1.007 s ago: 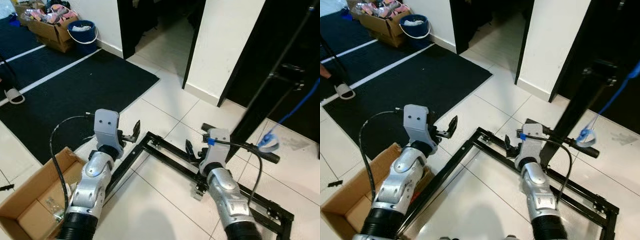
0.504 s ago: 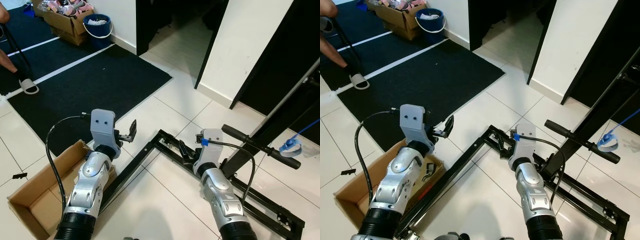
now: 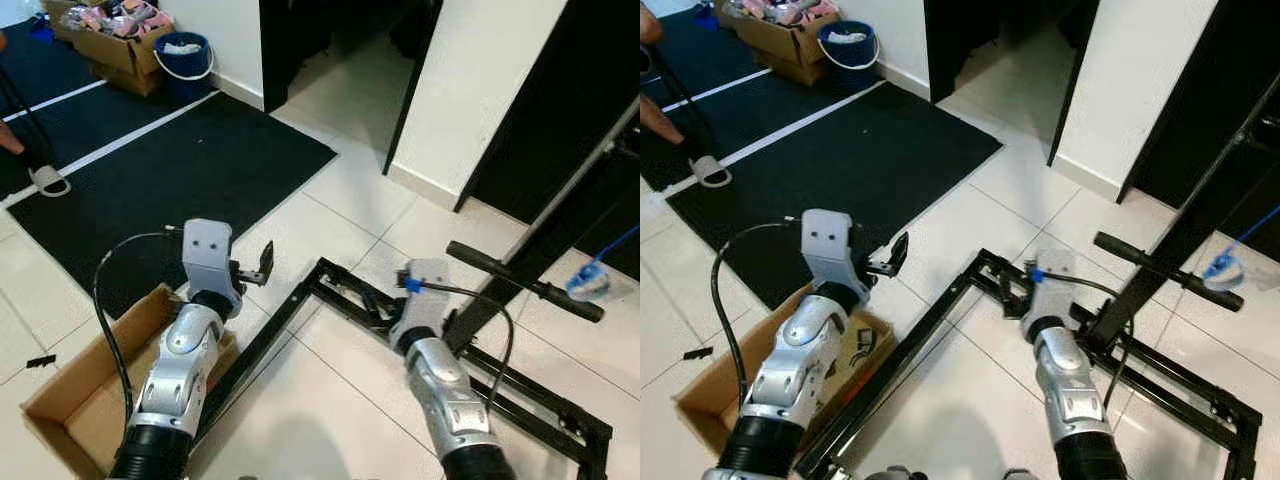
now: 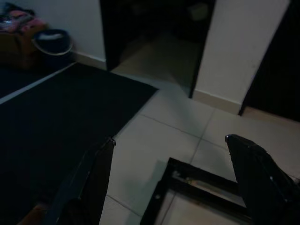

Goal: Picking trash to rubbish bin

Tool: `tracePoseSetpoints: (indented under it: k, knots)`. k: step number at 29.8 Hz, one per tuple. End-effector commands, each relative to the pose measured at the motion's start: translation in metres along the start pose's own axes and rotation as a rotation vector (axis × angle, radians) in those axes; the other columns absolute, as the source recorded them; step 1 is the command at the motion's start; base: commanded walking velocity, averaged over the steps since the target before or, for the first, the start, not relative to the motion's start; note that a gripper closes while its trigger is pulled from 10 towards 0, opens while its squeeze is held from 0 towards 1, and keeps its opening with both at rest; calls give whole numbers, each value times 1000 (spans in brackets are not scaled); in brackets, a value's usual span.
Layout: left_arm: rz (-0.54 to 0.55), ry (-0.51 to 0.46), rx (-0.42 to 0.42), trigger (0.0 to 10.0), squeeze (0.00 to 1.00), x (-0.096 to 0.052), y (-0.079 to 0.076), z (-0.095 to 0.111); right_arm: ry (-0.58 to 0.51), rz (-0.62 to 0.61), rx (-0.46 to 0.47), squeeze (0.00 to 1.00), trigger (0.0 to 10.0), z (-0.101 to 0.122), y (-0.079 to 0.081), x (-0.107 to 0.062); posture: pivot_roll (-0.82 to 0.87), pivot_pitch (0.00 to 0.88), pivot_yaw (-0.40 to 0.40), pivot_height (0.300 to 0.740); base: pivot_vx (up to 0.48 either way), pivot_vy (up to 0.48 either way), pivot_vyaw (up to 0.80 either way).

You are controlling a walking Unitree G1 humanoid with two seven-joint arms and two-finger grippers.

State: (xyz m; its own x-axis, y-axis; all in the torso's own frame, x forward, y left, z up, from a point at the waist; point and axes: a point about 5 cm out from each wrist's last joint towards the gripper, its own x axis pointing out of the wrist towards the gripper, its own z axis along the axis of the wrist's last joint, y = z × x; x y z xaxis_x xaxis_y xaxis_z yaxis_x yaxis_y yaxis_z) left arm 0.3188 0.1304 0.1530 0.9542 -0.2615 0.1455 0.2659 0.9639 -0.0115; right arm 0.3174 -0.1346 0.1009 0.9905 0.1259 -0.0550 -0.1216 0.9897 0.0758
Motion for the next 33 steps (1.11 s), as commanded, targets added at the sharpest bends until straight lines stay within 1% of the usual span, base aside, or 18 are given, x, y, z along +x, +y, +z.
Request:
tracePoseSetpoints:
  k: [1,12,13,15,17,33]
  knots:
    - [-3,18,10,10000,0,-2,0,-5,19,-17,-4,0,10000,-5,-5,-4,29,174,3,740,0,0,0]
    - [-3,17,14,10000,0,-3,-1,-5,25,-5,-13,0,10000,-6,-5,-4,27,168,0,740,0,0,0]
    - [-3,16,16,10000,0,-4,-1,-5,36,24,-68,0,10000,-6,-2,-3,25,163,1,740,0,0,0]
    - [-4,15,17,10000,0,-3,-1,-5,39,35,-86,0,10000,-6,0,-3,25,163,1,740,0,0,0]
    - [-4,13,15,10000,0,-3,-1,-5,41,38,-105,0,10000,-6,1,-2,25,161,0,740,0,0,800]
    - [-3,12,11,10000,0,-3,-2,-6,44,50,-117,0,10000,-7,3,-3,23,158,-1,740,0,0,800]
